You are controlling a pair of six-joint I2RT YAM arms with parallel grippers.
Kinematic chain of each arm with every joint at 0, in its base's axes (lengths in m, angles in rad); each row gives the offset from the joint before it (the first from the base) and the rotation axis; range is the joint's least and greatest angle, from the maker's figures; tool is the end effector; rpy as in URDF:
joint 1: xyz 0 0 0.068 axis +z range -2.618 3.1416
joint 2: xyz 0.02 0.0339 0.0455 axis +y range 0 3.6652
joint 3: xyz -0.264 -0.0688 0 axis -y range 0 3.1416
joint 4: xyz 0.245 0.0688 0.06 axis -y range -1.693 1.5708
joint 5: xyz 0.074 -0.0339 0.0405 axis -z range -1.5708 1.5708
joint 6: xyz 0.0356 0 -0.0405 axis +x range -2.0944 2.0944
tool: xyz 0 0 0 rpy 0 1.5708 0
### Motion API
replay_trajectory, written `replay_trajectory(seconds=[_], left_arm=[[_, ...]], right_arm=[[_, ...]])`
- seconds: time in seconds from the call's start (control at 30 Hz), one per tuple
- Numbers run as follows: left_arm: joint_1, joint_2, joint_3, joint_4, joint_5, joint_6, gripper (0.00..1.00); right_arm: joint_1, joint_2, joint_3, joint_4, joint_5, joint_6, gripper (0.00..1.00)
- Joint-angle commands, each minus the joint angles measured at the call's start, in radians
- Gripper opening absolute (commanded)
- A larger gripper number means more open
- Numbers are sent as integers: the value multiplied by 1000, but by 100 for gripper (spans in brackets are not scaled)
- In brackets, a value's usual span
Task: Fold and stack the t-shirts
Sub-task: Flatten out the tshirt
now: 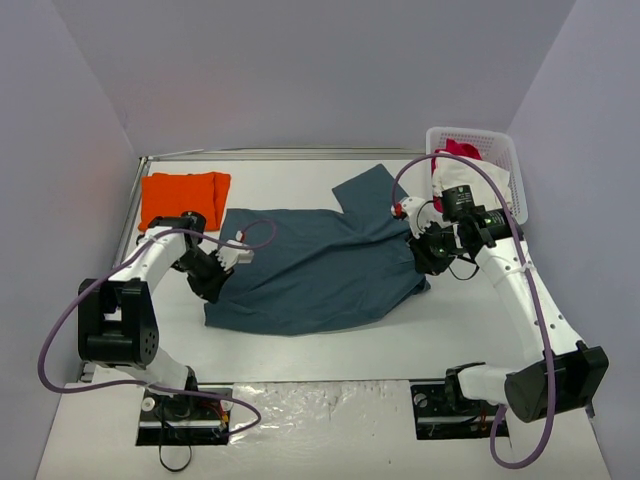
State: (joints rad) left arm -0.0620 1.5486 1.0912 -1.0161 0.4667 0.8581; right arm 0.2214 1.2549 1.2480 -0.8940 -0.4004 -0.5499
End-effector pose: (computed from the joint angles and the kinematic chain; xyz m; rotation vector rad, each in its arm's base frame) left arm 0.2692 -0.0328 0.2178 1.2806 2.5109 -0.5643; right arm 0.2406 0.0684 0.3390 -1.0595 2.1592 0.3437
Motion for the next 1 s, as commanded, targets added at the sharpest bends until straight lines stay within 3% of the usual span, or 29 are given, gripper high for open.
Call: replay_trajectory(seconds=[0.0, 0.13, 0.23, 0.53, 0.97], left_arm=[[5, -50, -36, -16, 58, 21, 2], [42, -123, -51, 82, 62, -66, 2], [50, -145, -28, 61, 102, -74, 2], [45, -38, 19, -214, 251, 186, 2], [-7, -13, -99, -121, 115, 176, 2]], right_arm=[[-10, -3, -18, -8, 2, 10, 0], [-13, -5, -30, 16, 15, 19, 0], [-16, 15, -24, 26, 18, 18, 0], [-17, 49, -27, 40, 0, 21, 0], [-25, 61, -24, 43, -5, 28, 0]])
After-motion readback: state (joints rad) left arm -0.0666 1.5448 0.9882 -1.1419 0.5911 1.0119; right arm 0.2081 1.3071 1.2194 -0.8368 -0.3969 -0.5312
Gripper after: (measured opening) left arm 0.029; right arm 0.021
